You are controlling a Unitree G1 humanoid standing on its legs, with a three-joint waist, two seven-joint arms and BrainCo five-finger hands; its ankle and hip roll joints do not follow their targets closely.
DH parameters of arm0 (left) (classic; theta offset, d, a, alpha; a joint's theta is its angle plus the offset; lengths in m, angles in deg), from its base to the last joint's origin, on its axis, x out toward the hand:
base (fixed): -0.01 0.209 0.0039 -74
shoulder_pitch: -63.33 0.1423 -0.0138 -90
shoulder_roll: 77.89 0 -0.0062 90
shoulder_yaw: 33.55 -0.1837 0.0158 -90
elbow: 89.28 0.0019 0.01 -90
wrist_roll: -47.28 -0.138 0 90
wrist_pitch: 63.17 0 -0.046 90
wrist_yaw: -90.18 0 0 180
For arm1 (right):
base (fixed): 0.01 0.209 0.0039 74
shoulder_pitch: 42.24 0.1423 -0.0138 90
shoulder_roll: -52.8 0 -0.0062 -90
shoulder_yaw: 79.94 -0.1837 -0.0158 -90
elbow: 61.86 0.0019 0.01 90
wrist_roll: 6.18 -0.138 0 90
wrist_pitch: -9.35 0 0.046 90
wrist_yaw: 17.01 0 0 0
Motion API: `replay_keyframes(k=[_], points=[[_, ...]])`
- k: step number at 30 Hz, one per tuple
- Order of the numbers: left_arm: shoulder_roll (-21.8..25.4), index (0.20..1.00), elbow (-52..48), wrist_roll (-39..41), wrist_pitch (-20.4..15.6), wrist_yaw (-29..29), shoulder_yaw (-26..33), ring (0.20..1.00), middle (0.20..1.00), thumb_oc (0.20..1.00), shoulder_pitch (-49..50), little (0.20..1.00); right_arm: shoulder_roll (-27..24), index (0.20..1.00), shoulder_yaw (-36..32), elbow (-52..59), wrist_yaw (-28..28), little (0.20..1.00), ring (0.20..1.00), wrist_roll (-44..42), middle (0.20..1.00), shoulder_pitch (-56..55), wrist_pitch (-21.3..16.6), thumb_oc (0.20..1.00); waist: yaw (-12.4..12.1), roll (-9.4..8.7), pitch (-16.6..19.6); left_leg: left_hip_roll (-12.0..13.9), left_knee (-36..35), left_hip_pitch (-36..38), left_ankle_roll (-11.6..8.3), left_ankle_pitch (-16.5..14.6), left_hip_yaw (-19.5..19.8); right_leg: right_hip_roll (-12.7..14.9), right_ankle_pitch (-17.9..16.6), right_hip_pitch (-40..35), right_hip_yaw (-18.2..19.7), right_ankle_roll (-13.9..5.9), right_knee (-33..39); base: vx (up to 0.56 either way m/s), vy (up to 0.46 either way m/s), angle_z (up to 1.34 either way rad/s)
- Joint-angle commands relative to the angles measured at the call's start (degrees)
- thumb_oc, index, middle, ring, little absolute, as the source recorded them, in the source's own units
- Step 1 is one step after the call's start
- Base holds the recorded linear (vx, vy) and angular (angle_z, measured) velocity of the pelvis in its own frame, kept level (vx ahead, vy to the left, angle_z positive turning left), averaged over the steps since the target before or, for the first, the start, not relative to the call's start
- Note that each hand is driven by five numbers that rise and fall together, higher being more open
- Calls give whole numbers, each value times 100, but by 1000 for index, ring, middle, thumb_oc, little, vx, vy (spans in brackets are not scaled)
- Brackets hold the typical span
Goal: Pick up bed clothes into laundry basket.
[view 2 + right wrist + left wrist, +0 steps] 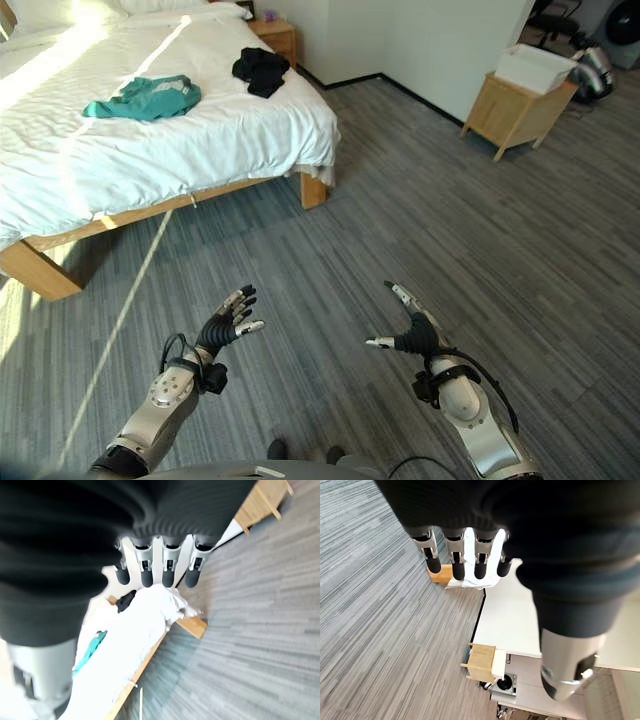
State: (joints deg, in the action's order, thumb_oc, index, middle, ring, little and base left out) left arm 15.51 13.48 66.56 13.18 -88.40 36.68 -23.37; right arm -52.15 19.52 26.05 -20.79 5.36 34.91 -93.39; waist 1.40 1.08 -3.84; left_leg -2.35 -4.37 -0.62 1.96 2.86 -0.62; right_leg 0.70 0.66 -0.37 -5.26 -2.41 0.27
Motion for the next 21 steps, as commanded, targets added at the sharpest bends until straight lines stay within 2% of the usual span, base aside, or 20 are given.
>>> replay_keyframes(k=[1, 5, 6, 7, 8, 9, 10, 11, 12, 13, 15, 16, 17, 18, 19, 20, 21], points=[[308, 1000, -516, -296, -391, -1, 222, 1000, 1000, 1000, -170, 1000, -57, 1000, -151, 546, -38, 1000, 1000, 169, 1000, 42, -306, 1000, -92, -287, -8, 197, -63, 102, -451, 174, 394, 375, -423, -227, 50, -510, 388, 8, -29, 17], [277, 1000, -543, -231, -368, -70, 261, 1000, 1000, 1000, -26, 1000, -23, 1000, -95, 509, -8, 1000, 1000, 149, 1000, -25, -298, 1000, -98, -303, -40, 223, -63, 161, -416, 148, 456, 294, -311, -184, 110, -437, 244, 4, -58, 14], [289, 1000, -600, -219, -322, -97, 294, 1000, 1000, 1000, 5, 1000, -57, 1000, -60, 483, 5, 1000, 1000, 123, 1000, 17, -293, 1000, -115, -363, -196, 215, 497, -17, -419, 49, 448, 301, -262, -182, 197, -360, 184, -44, -56, -2], [293, 1000, -606, -218, -316, -97, 298, 1000, 1000, 1000, 4, 1000, -55, 1000, -59, 482, 6, 1000, 1000, 122, 1000, 22, -292, 1000, -114, -365, -195, 212, 598, -74, -418, -5, 446, 302, -261, -168, 199, -360, 176, -50, -97, -8], [314, 1000, -668, -223, -302, -93, 311, 1000, 1000, 1000, 30, 1000, -70, 1000, -80, 548, 12, 1000, 1000, 85, 1000, 2, -315, 1000, -141, -409, -300, 166, 1022, -289, -481, 39, 405, 299, -247, -212, 242, -304, 183, 35, -111, -11], [307, 1000, -708, -218, -283, -89, 304, 1000, 1000, 1000, 68, 1000, -97, 1000, -112, 578, -3, 1000, 1000, -5, 1000, -13, -351, 1000, -183, -430, -423, 152, 1755, -572, -590, 47, 405, 246, -189, -341, 299, -240, 239, 20, -216, -7], [292, 1000, -649, -222, -253, -135, 220, 1000, 1000, 1000, 0, 1000, -149, 1000, -109, 539, -76, 1000, 1000, -75, 1000, 25, -338, 1000, -319, -479, -665, 155, 2817, -1217, -775, 758, 443, 214, -148, -512, 323, -125, 286, 9, -171, 2], [290, 1000, -637, -226, -255, -141, 211, 1000, 1000, 1000, -32, 1000, -144, 1000, -118, 524, -82, 1000, 1000, -76, 1000, 47, -343, 1000, -304, -445, -664, 173, 2953, -1326, -789, 727, 484, 178, -159, -482, 297, -118, 290, -16, -176, 6], [268, 1000, -621, -261, -244, -183, 204, 1000, 1000, 1000, -78, 1000, -179, 1000, -116, 512, -115, 1000, 1000, -107, 1000, 124, -317, 1000, -355, -476, -733, 135, 3278, -1615, -765, 873, 459, 152, -117, -544, 318, -62, 336, 46, -129, -4], [265, 1000, -625, -303, -237, -210, 191, 1000, 1000, 1000, -84, 1000, -196, 1000, -92, 482, -160, 1000, 1000, -97, 1000, 193, -282, 1000, -382, -517, -753, 73, 3440, -1863, -669, 787, 368, 144, -73, -597, 354, -35, 378, 129, -182, -15], [177, 1000, -589, -235, -219, -234, 156, 1000, 1000, 1000, -15, 1000, -184, 1000, -50, 502, -213, 1000, 1000, -58, 1000, 272, -235, 1000, -463, -484, -736, -42, 3127, -2241, -520, 632, 166, 62, 54, -732, 458, -9, 448, 285, -104, -12], [102, 1000, -533, -148, -227, -266, 154, 1000, 1000, 1000, 29, 1000, -173, 1000, 11, 491, -228, 1000, 1000, -82, 1000, 315, -227, 1000, -571, -451, -664, -97, 2505, -2194, -402, 521, -36, 21, 177, -797, 596, -28, 467, 603, -12, -13], [29, 1000, -438, -143, -197, -270, 90, 1000, 1000, 1000, 53, 1000, -169, 1000, 132, 423, -256, 1000, 1000, -93, 1000, 451, -218, 1000, -683, -271, -560, 13, 1245, -2147, -414, 745, -198, -170, 372, -950, 736, -60, 473, 507, 11, -20], [20, 1000, -431, -145, -201, -270, 91, 1000, 1000, 1000, 52, 1000, -175, 1000, 139, 412, -261, 1000, 1000, -93, 1000, 458, -222, 1000, -707, -297, -565, -7, 1087, -2053, -411, 818, -238, -134, 378, -959, 765, -65, 473, 489, 9, -43], [9, 1000, -418, -157, -196, -289, 88, 1000, 1000, 1000, 70, 1000, -214, 1000, 232, 318, -318, 1000, 1000, -39, 1000, 592, -195, 1000, -812, -265, -557, 23, 457, -2102, -485, 1073, -388, -164, 515, -1074, 836, -88, 473, 287, -23, -44], [-1, 1000, -391, -178, -202, -292, 65, 1000, 1000, 1000, 57, 1000, -228, 1000, 272, 259, -339, 1000, 1000, 6, 1000, 718, -150, 1000, -890, -243, -548, 50, 174, -2239, -529, 1128, -421, -169, 587, -1171, 871, -108, 473, 729, 24, -63], [11, 1000, -491, -148, -216, -261, 185, 1000, 1000, 1000, 232, 1000, -169, 1000, 397, 253, -273, 1000, 1000, 178, 1000, 850, -142, 1000, -1148, -250, -312, 3, -22, -2310, -396, 1343, -170, -162, 751, -1503, 1184, -147, 473, 569, 29, -50]])
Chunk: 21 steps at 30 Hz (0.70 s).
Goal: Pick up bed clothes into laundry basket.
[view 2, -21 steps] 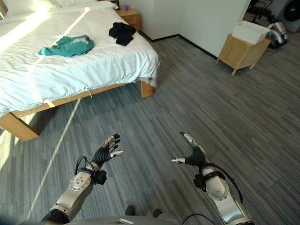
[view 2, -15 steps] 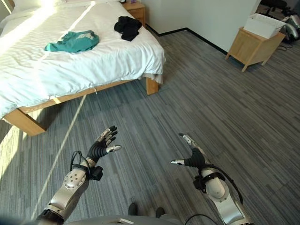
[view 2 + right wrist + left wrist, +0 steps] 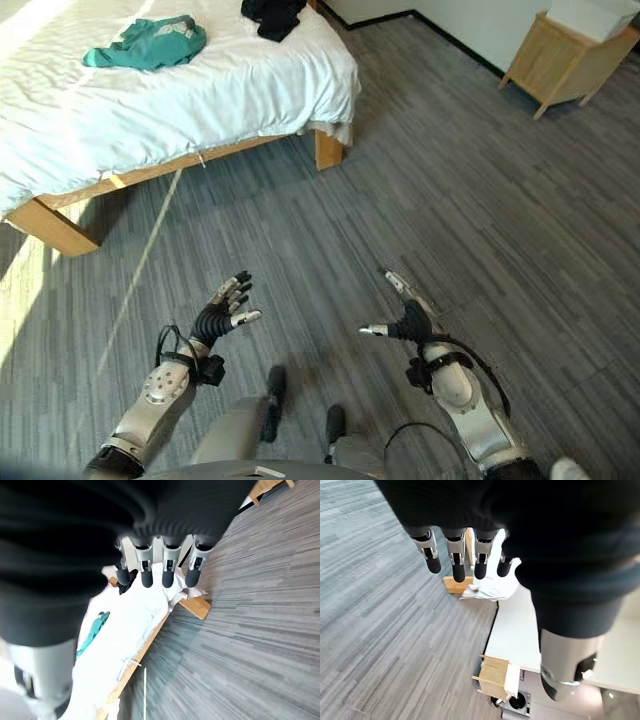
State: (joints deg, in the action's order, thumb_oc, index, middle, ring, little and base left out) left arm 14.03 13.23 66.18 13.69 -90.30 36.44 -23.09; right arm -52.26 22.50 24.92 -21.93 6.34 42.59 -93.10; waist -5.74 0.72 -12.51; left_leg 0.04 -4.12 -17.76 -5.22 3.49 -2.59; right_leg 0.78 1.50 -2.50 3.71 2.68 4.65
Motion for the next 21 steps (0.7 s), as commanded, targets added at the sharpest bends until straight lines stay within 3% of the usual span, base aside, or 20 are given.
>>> replay_keyframes(k=[1, 3, 4, 5, 6, 7, 8, 9, 11, 12, 14, 17, 18, 21], points=[[166, 1000, -472, -109, -265, -71, 208, 1000, 1000, 1000, 215, 1000, -152, 1000, 102, 367, -160, 1000, 1000, 83, 1000, 75, -171, 1000, -440, -233, 561, -247, -50, -590, 326, 1277, 14, -153, 675, -1293, 292, -659, 35, 675, 54, -68], [198, 1000, -483, -73, -233, 7, 162, 1000, 1000, 1000, 192, 1000, 8, 1000, 175, 424, -111, 1000, 1000, 191, 1000, 63, -219, 1000, -520, -425, 625, -352, -13, -443, 496, 1307, 70, -135, 568, -1326, 351, -717, -597, 437, 3, -149], [273, 1000, -497, -97, -222, 38, 133, 1000, 1000, 1000, 207, 1000, 82, 1000, 224, 380, -102, 1000, 1000, 208, 1000, 87, -226, 1000, -525, -532, 631, -417, -2, -254, 629, 1190, 108, -201, 402, -1111, 449, -888, -1269, 452, 13, -163], [297, 1000, -472, -99, -210, 68, 106, 1000, 1000, 1000, 192, 1000, 115, 1000, 269, 376, -80, 1000, 1000, 221, 1000, 104, -219, 1000, -418, -568, 589, -449, -6, -11, 702, 1017, 105, -240, -93, -763, 486, -1211, -2091, 466, 42, -63], [353, 1000, -504, -150, -189, 39, 128, 1000, 1000, 1000, 154, 1000, 162, 1000, 294, 386, -16, 1000, 1000, 215, 1000, 138, -189, 1000, -248, -511, 517, -399, -42, 344, 761, 861, 221, -270, -754, -302, 479, -1506, -2907, 470, 64, -16], [400, 1000, -529, -198, -189, 19, 103, 1000, 1000, 1000, 115, 1000, 170, 1000, 303, 417, 22, 1000, 1000, 223, 1000, 154, -197, 1000, -92, -344, 467, -284, -80, 650, 785, 757, 368, -361, -1069, 161, 391, -1564, -3652, 680, 146, 18], [438, 1000, -540, -250, -185, 45, 75, 1000, 1000, 1000, 59, 1000, 218, 1000, 212, 466, 67, 1000, 1000, 186, 1000, 101, -219, 1000, 203, -120, 378, -219, -88, 1229, 854, 465, 599, -413, -1094, 789, 112, -1530, -4444, 513, 132, 10], [432, 1000, -539, -250, -184, 45, 75, 1000, 1000, 1000, 55, 1000, 212, 1000, 210, 467, 68, 1000, 1000, 186, 1000, 103, -218, 1000, 206, -88, 386, -188, -88, 1210, 847, 475, 610, -442, -1130, 799, 100, -1525, -4419, 544, 137, 22], [430, 1000, -579, -264, -184, 42, 38, 1000, 1000, 1000, -23, 1000, 201, 1000, 77, 548, 50, 1000, 1000, 150, 1000, -45, -226, 1000, 483, -53, 305, -268, -88, 1634, 858, 248, 764, -345, -805, 1337, -198, -1334, -4188, 655, 33, 51], [378, 1000, -584, -228, -209, 47, -35, 1000, 1000, 1000, -138, 1000, 173, 1000, -18, 578, 44, 1000, 1000, 85, 1000, -130, -222, 1000, 709, -153, 332, -412, -88, 1978, 825, -54, 946, -259, -569, 1553, -331, -1214, -3186, 969, -85, 56], [333, 1000, -552, -172, -211, 33, -102, 1000, 1000, 1000, -296, 1000, 150, 1000, -96, 507, -42, 1000, 1000, 67, 1000, -191, -192, 1000, 910, -277, 364, -524, -88, 2432, 746, -453, 1202, -38, -524, 1738, -388, -1152, -1681, 858, -175, 99], [310, 1000, -456, -150, -245, 15, -58, 1000, 1000, 1000, -399, 1000, 164, 1000, -109, 509, -46, 1000, 1000, 44, 1000, -226, -141, 1000, 1122, -233, 380, -316, -88, 2987, 582, -963, 1469, 446, -1150, 2017, -786, -1296, -391, 683, -217, 92], [291, 1000, -420, -176, -247, 18, -26, 1000, 1000, 1000, -377, 1000, 168, 1000, -111, 512, -7, 1000, 1000, 77, 1000, -244, -104, 1000, 1189, -205, 394, -236, -88, 3217, 537, -1154, 1547, 550, -1294, 2169, -956, -1336, -260, 428, -140, 79], [212, 1000, -352, -163, -235, 94, 11, 1000, 1000, 1000, -304, 1000, 144, 1000, -168, 578, 70, 1000, 1000, 184, 1000, -413, -73, 1000, 1320, -223, 478, -109, -88, 3579, 477, -1350, 1736, 600, -1400, 2108, -1018, -1306, -249, 513, -197, 54]])
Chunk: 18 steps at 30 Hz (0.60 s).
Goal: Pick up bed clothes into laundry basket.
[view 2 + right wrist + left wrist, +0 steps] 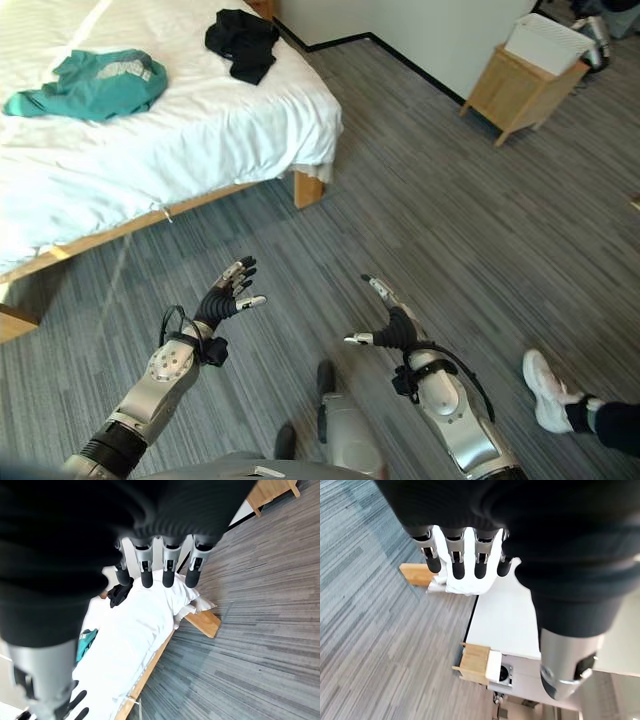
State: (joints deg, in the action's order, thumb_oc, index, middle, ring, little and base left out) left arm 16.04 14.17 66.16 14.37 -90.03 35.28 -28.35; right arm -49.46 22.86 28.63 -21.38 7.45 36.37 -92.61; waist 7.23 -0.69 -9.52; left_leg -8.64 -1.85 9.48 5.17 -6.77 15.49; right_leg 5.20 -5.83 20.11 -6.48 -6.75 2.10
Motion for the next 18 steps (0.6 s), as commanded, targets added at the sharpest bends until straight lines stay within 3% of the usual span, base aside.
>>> replay_keyframes(k=[1, 2, 3, 4, 5, 6, 8, 9, 10, 11, 12, 14, 16, 17, 18], points=[[-34, 1000, -427, -150, -311, 73, 149, 1000, 1000, 1000, 309, 1000, -163, 1000, -252, 225, 78, 1000, 1000, 95, 1000, 101, -129, 1000, 54, -72, 224, 856, -315, 998, -620, -182, -51, 104, -796, -228, 75, -292, -52, 355, -136, 67], [-74, 1000, -413, -118, -321, 56, 142, 1000, 1000, 1000, 333, 1000, -215, 1000, -266, 218, 102, 1000, 1000, 88, 1000, 82, -154, 1000, 63, -30, 254, 963, 29, 976, -728, -28, -112, 69, -800, -319, 89, -239, -55, 512, -227, 69], [-120, 1000, -380, -101, -306, 44, 159, 1000, 1000, 1000, 391, 1000, -265, 1000, -319, 209, 125, 1000, 1000, 57, 1000, 41, -162, 1000, 84, 23, 280, 978, 736, 791, -847, 319, -200, -25, -779, -488, 137, -169, -84, 590, -396, 48], [-162, 1000, -352, -36, -255, 16, 144, 1000, 1000, 1000, 366, 1000, -347, 1000, -373, 202, 22, 1000, 1000, 91, 1000, 94, -153, 1000, -11, -97, 171, 922, 2481, -2, -1166, 1334, -609, -58, -620, -917, 95, 48, -72, 401, -319, 33], [-156, 1000, -354, -35, -253, 16, 143, 1000, 1000, 1000, 360, 1000, -341, 1000, -375, 200, 20, 1000, 1000, 92, 1000, 99, -153, 1000, -4, -87, 186, 917, 2636, -113, -1166, 1268, -598, -61, -635, -878, 84, 47, -74, 509, -501, 18], [-79, 1000, -504, -2, -238, -24, 160, 1000, 1000, 1000, 360, 1000, -483, 1000, -467, 257, -223, 1000, 1000, 130, 1000, 265, -133, 1000, -248, -333, -17, 761, 4218, -1078, -1044, 1487, -868, -52, -392, -1438, 112, 277, 106, 239, -253, 1], [-26, 1000, -565, -53, -244, -62, 207, 1000, 1000, 1000, 346, 1000, -601, 1000, -553, 250, -448, 1000, 1000, 330, 1000, 417, -74, 1000, -400, -358, -100, 785, 4762, -1589, -943, 1264, -1090, -132, -259, -1641, 185, 347, 148, 383, -265, -17], [-13, 1000, -612, -99, -270, -148, 272, 1000, 1000, 1000, 375, 1000, -710, 1000, -729, 316, -729, 1000, 1000, 685, 1000, 632, 7, 1000, -551, -472, -138, 859, 4590, -2196, -843, 1137, -1451, -105, -63, -1925, 231, 370, 186, 403, -185, -50], [-16, 1000, -620, -104, -264, -153, 270, 1000, 1000, 1000, 373, 1000, -708, 1000, -729, 317, -741, 1000, 1000, 703, 1000, 632, 13, 1000, -583, -450, -140, 889, 4612, -2181, -836, 1080, -1477, -128, -30, -1930, 258, 367, 178, 460, -77, -72], [-32, 1000, -624, -112, -285, -197, 286, 1000, 1000, 1000, 423, 1000, -772, 1000, -863, 422, -897, 1000, 1000, 882, 1000, 724, 81, 1000, -722, -406, -150, 922, 4138, -2382, -787, 945, -1671, -206, 97, -2135, 325, 365, 190, 375, 46, -42], [-61, 1000, -601, -76, -321, -243, 311, 1000, 1000, 1000, 468, 1000, -823, 1000, -934, 458, -1028, 1000, 1000, 1072, 1000, 815, 140, 1000, -822, -387, -139, 834, 3690, -2519, -755, 987, -1753, -237, 175, -2262, 425, 348, 208, 532, 82, -63], [-83, 1000, -506, -72, -339, -282, 381, 1000, 1000, 1000, 562, 1000, -1008, 1000, -1179, 607, -1199, 1000, 1000, 1353, 1000, 950, 163, 1000, -929, -298, -75, 900, 2449, -2556, -680, 995, -1920, -337, 366, -2475, 511, 275, 250, 492, 112, -61], [-122, 1000, -352, -197, -358, -320, 534, 1000, 1000, 1000, 738, 1000, -1366, 1000, -1566, 621, -1364, 1000, 1000, 1581, 1000, 940, 212, 1000, -1053, -239, 22, 1031, 1105, -2425, -693, 1371, -2365, -403, 670, -2822, 474, 216, 290, 500, 104, -28], [-120, 1000, -275, -208, -359, -341, 649, 1000, 1000, 1000, 819, 1000, -1631, 1000, -1788, 548, -1444, 1000, 1000, 1679, 1000, 956, 258, 1000, -1112, -202, 46, 1140, 636, -2407, -748, 1675, -2644, -450, 803, -2973, 429, 203, 290, 439, 92, 0], [-83, 1000, -232, -226, -356, -372, 788, 1000, 1000, 1000, 888, 1000, -1813, 1000, -1987, 479, -1502, 1000, 1000, 1717, 1000, 954, 309, 1000, -1140, -184, 70, 1249, 379, -2460, -773, 1789, -2867, -494, 883, -3088, 367, 186, 290, 399, 86, 17]])
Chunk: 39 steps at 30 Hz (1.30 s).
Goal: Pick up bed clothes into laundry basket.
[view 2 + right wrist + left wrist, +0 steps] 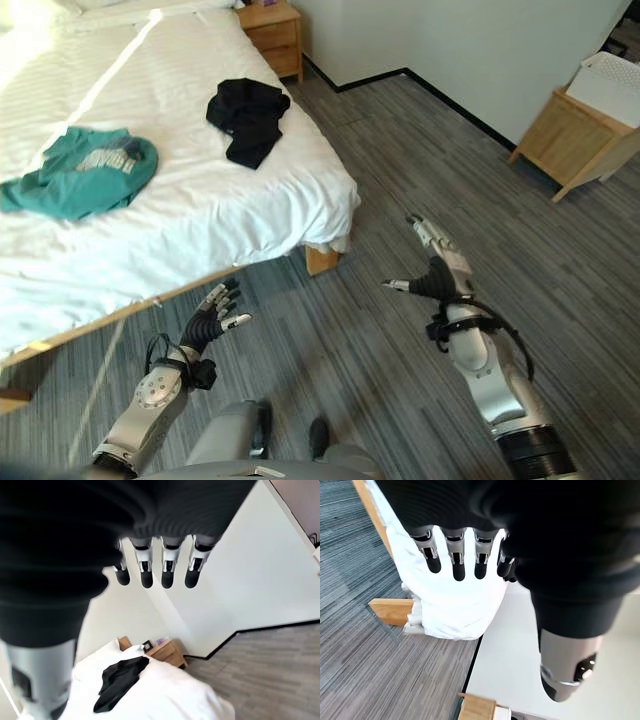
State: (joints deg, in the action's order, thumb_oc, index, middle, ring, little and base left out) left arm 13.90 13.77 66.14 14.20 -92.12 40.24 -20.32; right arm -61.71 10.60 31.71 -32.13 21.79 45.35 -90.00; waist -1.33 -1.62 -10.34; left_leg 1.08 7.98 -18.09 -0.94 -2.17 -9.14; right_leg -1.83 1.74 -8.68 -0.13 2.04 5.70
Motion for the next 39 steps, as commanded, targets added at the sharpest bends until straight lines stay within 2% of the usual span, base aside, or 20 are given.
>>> replay_keyframes(k=[1, 4, 7, 9, 10, 11, 12, 14, 16, 17, 18, 19, 20, 22, 24, 26, 29, 30, 35, 39], points=[[166, 1000, -111, -289, -336, -211, 409, 1000, 1000, 1000, 151, 1000, -795, 1000, -967, 87, -494, 1000, 1000, 256, 1000, 65, 98, 1000, -338, -108, 175, 344, -868, 280, -185, 1469, -650, 224, 186, -332, -350, -722, -70, 393, 90, 18], [224, 1000, 63, -563, -308, -282, 867, 1000, 1000, 1000, 493, 1000, -1010, 1000, -1412, 45, -402, 1000, 1000, 15, 1000, -6, 69, 1000, -428, -207, 429, 251, -1176, 464, -52, 1481, -672, 285, 209, -531, -434, -853, -96, 409, 97, 23], [415, 1000, 217, -625, -306, -299, 1265, 1000, 1000, 1000, 669, 1000, -1145, 1000, -1420, -522, -351, 1000, 1000, -183, 1000, 142, 87, 1000, -619, -492, 589, 45, -1198, 654, 60, 1343, -693, 420, 148, -541, -511, -1024, -600, 347, 60, 26], [607, 1000, 299, -702, -332, -333, 1622, 1000, 1000, 1000, 748, 1000, -1347, 1000, -1457, -785, -297, 1000, 1000, -100, 1000, 188, 69, 1000, -698, -643, 636, -96, -1253, 833, 165, 1197, -654, 476, -212, -300, -550, -1329, -1373, 298, 58, 63], [675, 1000, 381, -760, -346, -396, 1776, 1000, 1000, 1000, 736, 1000, -1431, 1000, -1479, -812, -244, 1000, 1000, -72, 1000, 228, 84, 1000, -669, -692, 622, -174, -1267, 943, 213, 1112, -568, 560, -578, -102, -563, -1548, -1818, 308, 23, 68], [758, 1000, 498, -807, -356, -501, 1908, 1000, 1000, 1000, 678, 1000, -1506, 1000, -1515, -784, -229, 1000, 1000, -40, 1000, 329, 112, 1000, -605, -696, 581, -221, -1270, 1096, 240, 991, -444, 622, -948, 136, -515, -1679, -2321, 297, -9, 75], [842, 1000, 589, -846, -358, -619, 2057, 1000, 1000, 1000, 591, 1000, -1571, 1000, -1553, -732, -235, 1000, 1000, 0, 1000, 431, 131, 1000, -525, -598, 549, -145, -1298, 1222, 244, 957, -284, 574, -1162, 474, -451, -1692, -2797, 346, -8, 85], [1001, 1000, 695, -889, -392, -772, 2261, 1000, 1000, 1000, 468, 1000, -1723, 1000, -1588, -744, -248, 1000, 1000, 52, 1000, 560, 137, 1000, -396, -395, 437, 12, -1298, 1469, 222, 835, -34, 572, -1052, 1046, -498, -1601, -3340, 299, -2, 96], [1051, 1000, 775, -906, -410, -844, 2331, 1000, 1000, 1000, 390, 1000, -1800, 1000, -1501, -807, -301, 1000, 1000, 61, 1000, 719, 146, 1000, -314, -347, 383, 13, -1298, 1544, 191, 798, 114, 613, -884, 1263, -588, -1498, -3303, 241, -36, 87], [1190, 1000, 879, -892, -442, -904, 2338, 1000, 1000, 1000, 250, 1000, -1899, 1000, -1354, -1286, -360, 1000, 1000, -13, 1000, 844, 229, 1000, -274, -336, 318, -44, -1298, 1745, 134, 667, 409, 565, -480, 1512, -607, -1293, -2843, 292, -83, 97], [1230, 1000, 918, -867, -469, -922, 2348, 1000, 1000, 1000, 195, 1000, -1921, 1000, -1283, -1519, -404, 1000, 1000, -56, 1000, 899, 272, 1000, -264, -345, 310, -69, -1298, 1777, 106, 690, 537, 495, -394, 1540, -538, -1222, -2524, 432, -166, 80], [1284, 1000, 1081, -812, -490, -939, 2316, 1000, 1000, 1000, 85, 1000, -1941, 1000, -1185, -1851, -510, 1000, 1000, -161, 1000, 999, 326, 1000, -121, -389, 277, -119, -1298, 1880, 48, 606, 815, 418, -323, 1482, -361, -1142, -1730, 284, -185, 67], [1281, 1000, 1096, -762, -499, -936, 2300, 1000, 1000, 1000, 0, 1000, -1903, 1000, -1198, -2031, -532, 1000, 1000, -211, 1000, 970, 415, 1000, -83, -411, 264, -145, -1298, 1927, 16, 558, 985, 432, -380, 1610, -80, -1122, -1354, 349, -234, 128], [1371, 1000, 1276, -729, -499, -940, 2074, 1000, 1000, 1000, -161, 1000, -1893, 1000, -933, -2884, -595, 1000, 1000, -357, 1000, 1142, 568, 1000, -95, -464, 286, -163, -1298, 2022, 21, 355, 1349, 620, -479, 1417, 152, -1094, -636, 260, -175, 165], [1313, 1000, 1516, -735, -466, -926, 2163, 1000, 1000, 1000, -129, 1000, -1815, 1000, -874, -3221, -680, 1000, 1000, -528, 1000, 1328, 659, 1000, -165, -512, 308, -141, -1298, 2061, -58, 339, 1407, 711, -746, 1315, 41, -1141, -501, 199, -208, 109], [1291, 1000, 1582, -675, -456, -901, 2182, 1000, 1000, 1000, -140, 1000, -1682, 1000, -745, -3827, -777, 1000, 1000, -774, 1000, 1481, 675, 1000, -171, -457, 346, -114, -1298, 2084, -88, 314, 1410, 729, -823, 1230, -37, -1111, -321, 180, -163, 59], [1285, 1000, 1582, -675, -456, -900, 2199, 1000, 1000, 1000, -133, 1000, -1686, 1000, -704, -3853, -785, 1000, 1000, -779, 1000, 1524, 667, 1000, -148, -453, 342, -113, -1298, 2087, -89, 314, 1417, 729, -827, 1220, -45, -1110, -312, 72, -81, 29], [1461, 1000, 1727, -540, -456, -940, 2164, 1000, 1000, 1000, -251, 1000, -1860, 1000, -267, -4512, -710, 1000, 1000, -1084, 1000, 2086, 614, 1000, -249, -310, 282, -32, -1298, 1961, -243, 374, 1399, 771, -851, 1202, -228, -1081, -126, 119, -223, 14], [1379, 1000, 1905, -212, -542, -1118, 2060, 1000, 1000, 1000, -685, 1000, -1980, 1000, 449, -4511, -643, 1000, 1000, -1375, 1000, 3040, 554, 1000, -174, -152, 115, 60, -1298, 1545, -426, 519, 1391, 785, -858, 1468, -339, -1051, -80, -55, -97, 8], [1098, 1000, 1939, 80, -624, -1075, 1942, 1000, 1000, 1000, -754, 1000, -1822, 1000, 719, -3540, -353, 1000, 1000, -2155, 1000, 3296, 111, 1000, -160, -10, -30, 143, -1298, 1261, -554, 653, 1425, 725, -798, 1683, -410, -985, -85, -38, -71, 1]])
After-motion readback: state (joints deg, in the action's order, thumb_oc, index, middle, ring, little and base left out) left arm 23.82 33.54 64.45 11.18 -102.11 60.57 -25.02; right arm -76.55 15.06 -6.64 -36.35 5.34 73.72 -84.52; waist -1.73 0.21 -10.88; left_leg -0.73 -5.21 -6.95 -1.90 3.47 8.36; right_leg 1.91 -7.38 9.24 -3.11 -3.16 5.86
